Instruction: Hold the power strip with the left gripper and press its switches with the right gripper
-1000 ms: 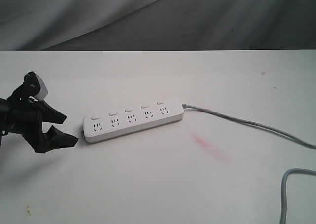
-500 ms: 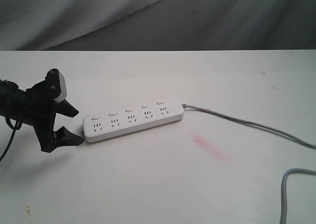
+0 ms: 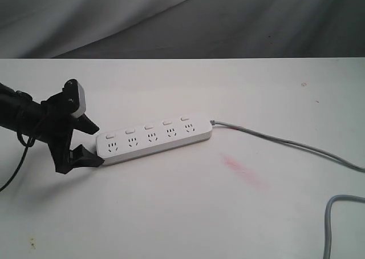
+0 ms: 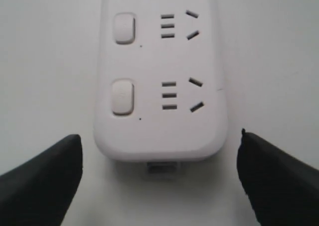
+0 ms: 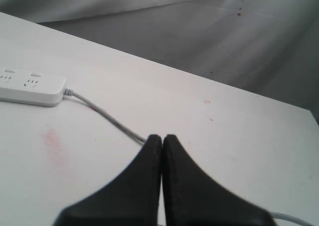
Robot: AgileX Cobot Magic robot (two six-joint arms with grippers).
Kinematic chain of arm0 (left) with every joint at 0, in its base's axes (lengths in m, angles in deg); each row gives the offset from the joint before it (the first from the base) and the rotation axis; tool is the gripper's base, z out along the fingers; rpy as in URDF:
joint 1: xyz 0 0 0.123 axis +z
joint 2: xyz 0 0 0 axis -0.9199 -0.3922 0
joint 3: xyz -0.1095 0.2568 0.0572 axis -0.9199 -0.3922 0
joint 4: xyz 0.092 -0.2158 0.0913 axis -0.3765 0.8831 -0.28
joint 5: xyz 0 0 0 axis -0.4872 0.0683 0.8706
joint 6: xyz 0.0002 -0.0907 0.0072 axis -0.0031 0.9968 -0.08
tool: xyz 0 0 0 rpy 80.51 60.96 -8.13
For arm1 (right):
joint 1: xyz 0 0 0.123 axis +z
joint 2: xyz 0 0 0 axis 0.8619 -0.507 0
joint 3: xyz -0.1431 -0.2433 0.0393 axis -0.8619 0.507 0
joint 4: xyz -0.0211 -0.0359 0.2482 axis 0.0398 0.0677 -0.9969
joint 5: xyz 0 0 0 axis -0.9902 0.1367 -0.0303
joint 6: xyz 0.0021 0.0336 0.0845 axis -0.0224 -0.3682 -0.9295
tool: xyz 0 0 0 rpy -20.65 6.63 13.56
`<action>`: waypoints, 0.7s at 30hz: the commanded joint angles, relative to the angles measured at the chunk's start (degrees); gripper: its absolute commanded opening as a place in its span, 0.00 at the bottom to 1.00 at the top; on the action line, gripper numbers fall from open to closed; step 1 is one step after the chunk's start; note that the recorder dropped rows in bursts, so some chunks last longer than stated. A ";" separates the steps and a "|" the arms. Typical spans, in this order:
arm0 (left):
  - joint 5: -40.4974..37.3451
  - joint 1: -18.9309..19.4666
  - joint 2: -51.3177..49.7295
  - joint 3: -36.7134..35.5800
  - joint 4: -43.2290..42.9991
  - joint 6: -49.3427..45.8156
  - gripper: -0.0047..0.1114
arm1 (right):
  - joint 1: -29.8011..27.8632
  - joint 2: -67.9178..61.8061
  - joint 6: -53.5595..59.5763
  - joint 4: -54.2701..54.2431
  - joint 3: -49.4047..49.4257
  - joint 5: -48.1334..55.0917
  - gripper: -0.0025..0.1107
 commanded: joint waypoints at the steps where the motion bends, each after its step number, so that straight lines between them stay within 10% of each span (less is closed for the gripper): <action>1: 0.10 -0.80 -0.67 0.33 0.74 -0.28 0.72 | -0.41 0.24 -0.07 0.53 0.14 -0.07 0.02; 21: 1.60 -0.83 -2.44 0.33 3.58 -0.28 0.71 | -0.41 0.24 -0.07 0.53 0.14 -0.07 0.02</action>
